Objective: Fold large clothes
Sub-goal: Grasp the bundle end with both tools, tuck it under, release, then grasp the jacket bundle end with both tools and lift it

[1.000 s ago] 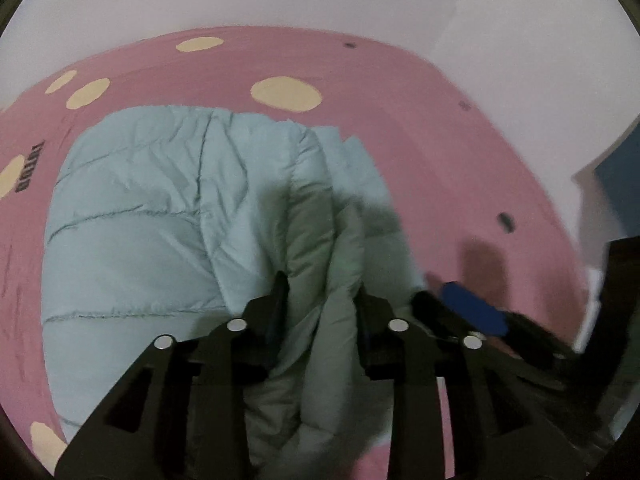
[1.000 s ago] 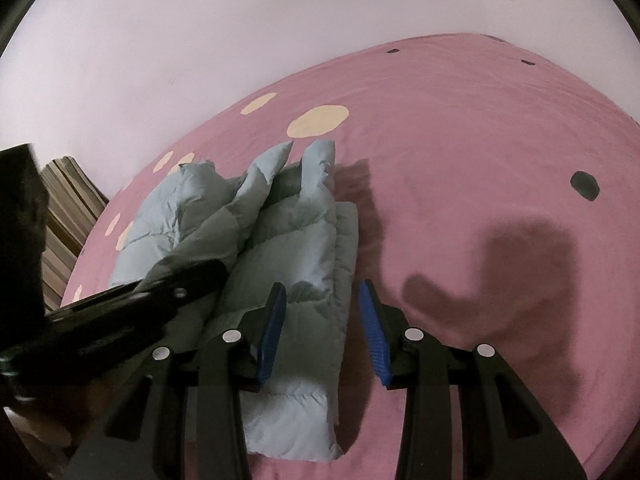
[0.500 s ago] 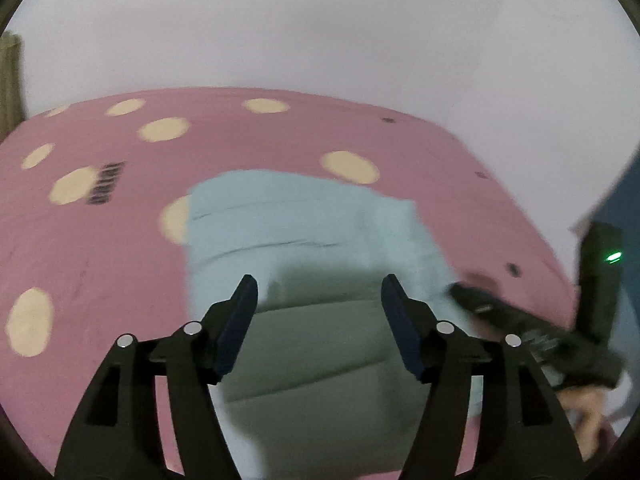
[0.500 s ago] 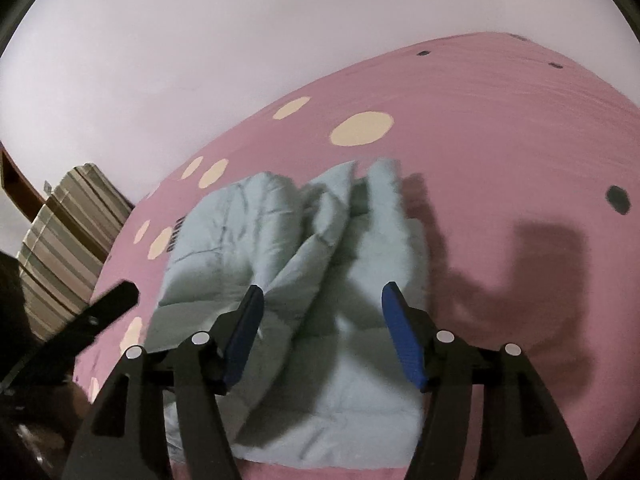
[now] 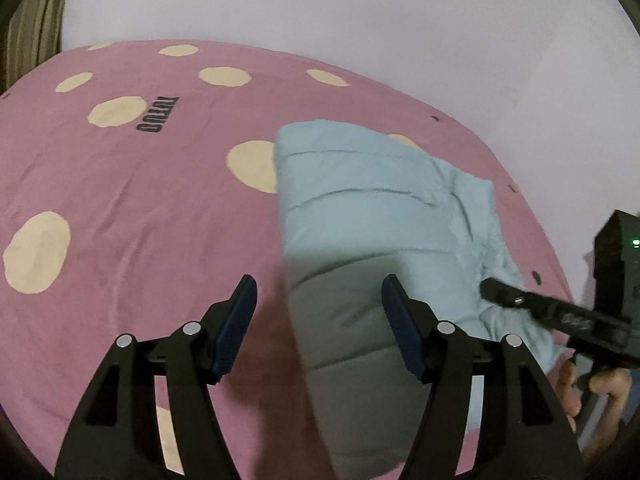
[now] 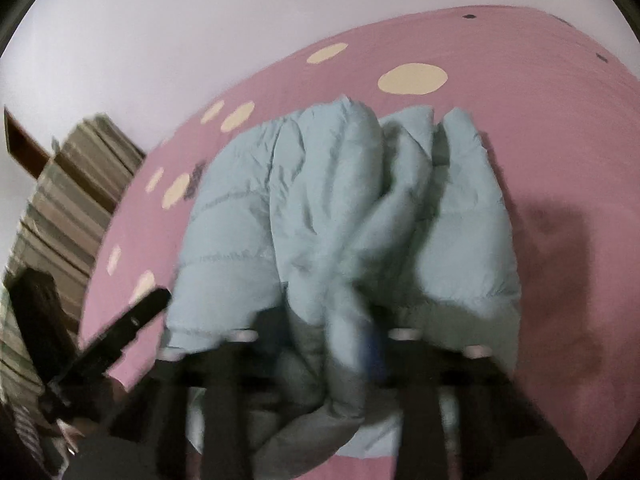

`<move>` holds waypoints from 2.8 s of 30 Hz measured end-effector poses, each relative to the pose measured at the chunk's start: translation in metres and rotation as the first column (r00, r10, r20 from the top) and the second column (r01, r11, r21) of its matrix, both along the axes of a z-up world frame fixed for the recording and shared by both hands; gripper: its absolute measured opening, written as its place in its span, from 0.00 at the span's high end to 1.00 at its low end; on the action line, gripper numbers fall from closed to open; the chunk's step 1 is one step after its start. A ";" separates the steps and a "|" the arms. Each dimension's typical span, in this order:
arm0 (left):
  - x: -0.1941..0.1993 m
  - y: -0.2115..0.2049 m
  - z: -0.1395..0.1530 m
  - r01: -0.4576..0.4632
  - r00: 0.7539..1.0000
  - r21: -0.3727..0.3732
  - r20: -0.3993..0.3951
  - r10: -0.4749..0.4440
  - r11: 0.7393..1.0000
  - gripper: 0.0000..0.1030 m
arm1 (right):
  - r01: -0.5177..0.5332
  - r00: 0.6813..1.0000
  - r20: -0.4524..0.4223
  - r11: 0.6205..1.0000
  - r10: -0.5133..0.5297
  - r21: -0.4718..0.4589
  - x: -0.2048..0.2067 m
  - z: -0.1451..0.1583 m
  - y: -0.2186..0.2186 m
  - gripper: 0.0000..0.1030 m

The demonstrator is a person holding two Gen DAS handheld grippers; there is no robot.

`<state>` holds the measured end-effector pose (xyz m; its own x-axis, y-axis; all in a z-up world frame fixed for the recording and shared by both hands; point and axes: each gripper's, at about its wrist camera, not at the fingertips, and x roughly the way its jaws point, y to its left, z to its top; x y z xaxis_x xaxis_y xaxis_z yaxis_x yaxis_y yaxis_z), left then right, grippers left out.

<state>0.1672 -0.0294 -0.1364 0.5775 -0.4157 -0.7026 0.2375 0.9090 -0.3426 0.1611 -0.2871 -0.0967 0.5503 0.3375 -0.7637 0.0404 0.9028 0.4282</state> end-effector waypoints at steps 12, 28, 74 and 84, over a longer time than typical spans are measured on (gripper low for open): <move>0.006 -0.066 -0.022 0.135 0.991 0.050 -0.023 -0.135 0.989 0.32 | 0.113 0.993 -0.019 0.994 -0.113 -0.014 -0.016 -0.027 -0.066 0.88; -0.006 -0.070 -0.009 0.095 0.995 0.063 0.002 -0.096 0.993 0.30 | 0.149 0.982 0.137 0.980 -0.131 -0.130 -0.058 0.019 -0.059 0.78; 0.034 -0.091 -0.011 0.049 0.999 0.150 -0.007 -0.048 0.987 0.30 | 0.103 0.988 0.131 0.975 -0.078 -0.198 -0.017 -0.003 -0.043 0.78; 0.046 -0.085 -0.004 0.016 1.000 0.119 -0.028 -0.012 0.993 0.30 | 0.118 0.989 0.108 0.978 -0.101 -0.171 -0.005 0.002 -0.041 0.78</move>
<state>0.2136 -0.1146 -0.1407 0.5526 -0.3360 -0.7627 0.2426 0.9403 -0.2385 0.1558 -0.3285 -0.0947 0.6516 0.1361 -0.7463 0.1090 0.9568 0.2696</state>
